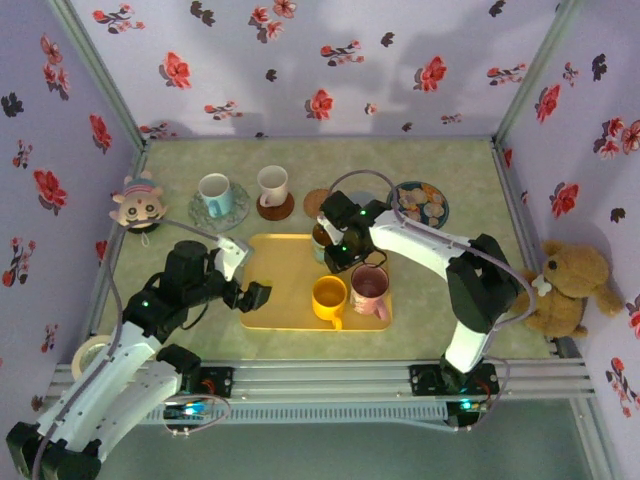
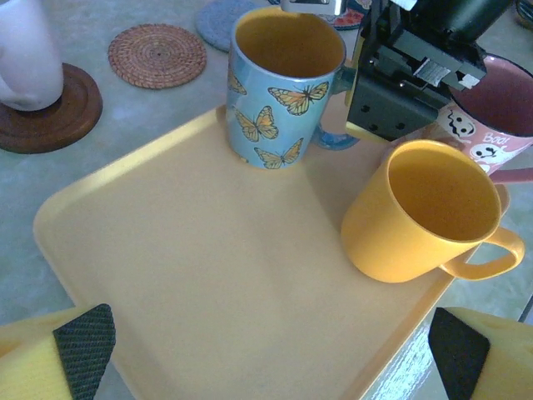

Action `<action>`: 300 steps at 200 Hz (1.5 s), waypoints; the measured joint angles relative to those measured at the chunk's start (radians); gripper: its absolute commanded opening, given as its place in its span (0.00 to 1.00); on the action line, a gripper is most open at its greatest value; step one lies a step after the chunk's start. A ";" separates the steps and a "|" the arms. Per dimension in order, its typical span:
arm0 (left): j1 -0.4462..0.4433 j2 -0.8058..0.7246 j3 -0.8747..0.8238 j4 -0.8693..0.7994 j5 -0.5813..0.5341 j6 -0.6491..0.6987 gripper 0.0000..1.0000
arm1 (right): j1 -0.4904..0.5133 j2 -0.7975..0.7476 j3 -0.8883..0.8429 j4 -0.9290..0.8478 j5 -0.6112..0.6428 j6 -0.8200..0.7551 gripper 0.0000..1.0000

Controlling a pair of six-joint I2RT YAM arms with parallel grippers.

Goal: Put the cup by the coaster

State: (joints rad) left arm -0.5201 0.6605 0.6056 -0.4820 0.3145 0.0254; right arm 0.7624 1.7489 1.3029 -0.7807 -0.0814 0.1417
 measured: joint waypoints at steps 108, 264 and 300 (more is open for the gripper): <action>0.000 0.000 -0.005 0.008 -0.001 -0.016 1.00 | 0.004 0.000 0.006 -0.001 0.017 0.000 0.22; 0.000 -0.006 -0.006 0.019 -0.008 -0.028 1.00 | 0.006 0.000 0.025 -0.004 0.029 0.000 0.00; 0.000 -0.006 -0.006 0.037 -0.008 -0.036 1.00 | 0.006 0.000 0.067 -0.021 0.024 0.001 0.00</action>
State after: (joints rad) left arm -0.5201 0.6540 0.5991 -0.4446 0.3065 -0.0105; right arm 0.7689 1.7489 1.3697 -0.8013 -0.0570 0.1429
